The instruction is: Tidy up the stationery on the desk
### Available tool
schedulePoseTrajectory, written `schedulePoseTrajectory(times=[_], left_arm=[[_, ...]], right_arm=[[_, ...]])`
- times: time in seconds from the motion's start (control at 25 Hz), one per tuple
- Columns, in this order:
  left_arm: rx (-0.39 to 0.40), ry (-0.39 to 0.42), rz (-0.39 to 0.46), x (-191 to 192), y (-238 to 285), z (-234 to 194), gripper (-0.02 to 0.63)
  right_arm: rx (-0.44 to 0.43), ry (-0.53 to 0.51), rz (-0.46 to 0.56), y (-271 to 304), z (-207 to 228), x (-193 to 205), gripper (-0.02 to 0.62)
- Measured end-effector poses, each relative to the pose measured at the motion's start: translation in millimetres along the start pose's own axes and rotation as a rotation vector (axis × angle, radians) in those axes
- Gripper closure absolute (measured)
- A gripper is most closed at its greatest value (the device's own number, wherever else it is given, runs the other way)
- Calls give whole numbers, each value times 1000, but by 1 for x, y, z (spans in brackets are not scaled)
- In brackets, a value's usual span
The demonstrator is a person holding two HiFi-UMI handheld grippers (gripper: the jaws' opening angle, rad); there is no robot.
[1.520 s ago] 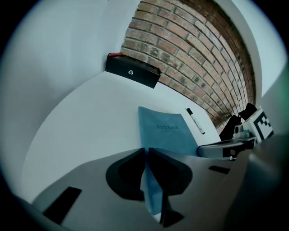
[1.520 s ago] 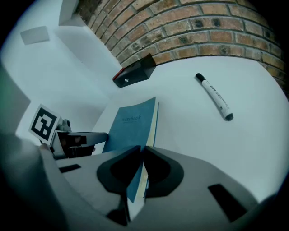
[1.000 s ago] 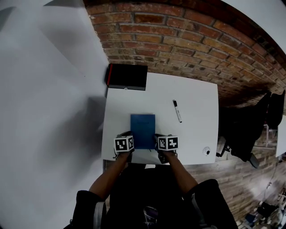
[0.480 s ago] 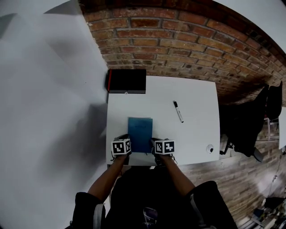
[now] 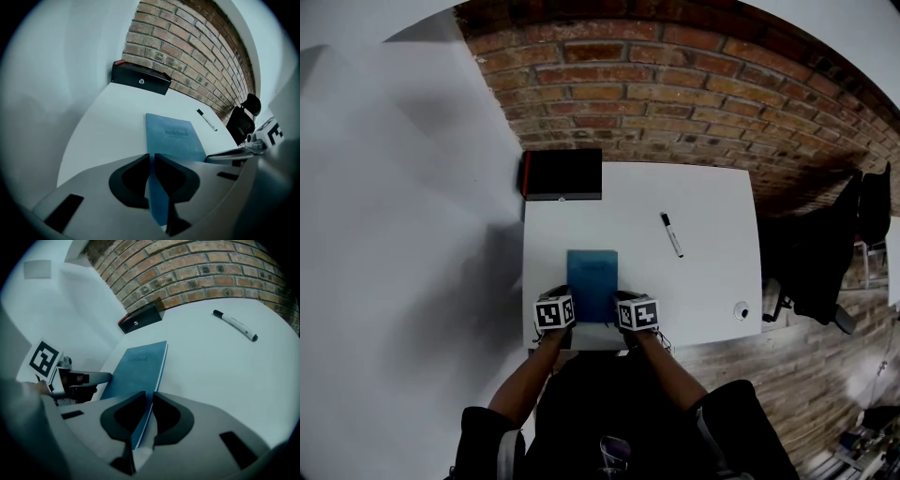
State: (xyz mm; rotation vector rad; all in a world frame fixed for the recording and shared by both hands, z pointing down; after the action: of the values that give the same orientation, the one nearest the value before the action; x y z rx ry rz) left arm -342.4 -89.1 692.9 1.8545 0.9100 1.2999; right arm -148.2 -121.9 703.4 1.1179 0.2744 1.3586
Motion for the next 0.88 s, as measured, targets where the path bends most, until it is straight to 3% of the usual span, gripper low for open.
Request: schedulePoseTrajectory(times=[0.2,0.36,0.52,0.64,0.88], left_arm=[[-34,23,3,-1,1,3,565],[-44,-10,9,-1,3,5,565],[-111,-21,65,0,-5,2,566],[-138,2,149,-11,-16,11,566],[-69,79,262,-37,-26,55,566]], right_arm=[[-27,-55,-38,1,1,-4,549],[-56,-71,-66,1,5,-5,548],[-89,-141,20,-15,8,-13,549],[-35,-201,145,-37,25,-29,548],[124,-296,267,-71,81,-64,548]])
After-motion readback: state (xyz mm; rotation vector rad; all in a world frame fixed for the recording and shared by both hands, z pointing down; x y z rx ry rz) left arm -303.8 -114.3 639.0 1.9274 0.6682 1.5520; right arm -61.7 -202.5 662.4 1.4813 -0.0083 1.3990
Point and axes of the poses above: the fingertips, and each gripper's own axes: y forward along the fingers, z to its right, x out of its underside, the point moved 7 cm from there along -y, backward along the fingers, and after that the axes turned 3 degrees about -x, right-handed, at the moved point
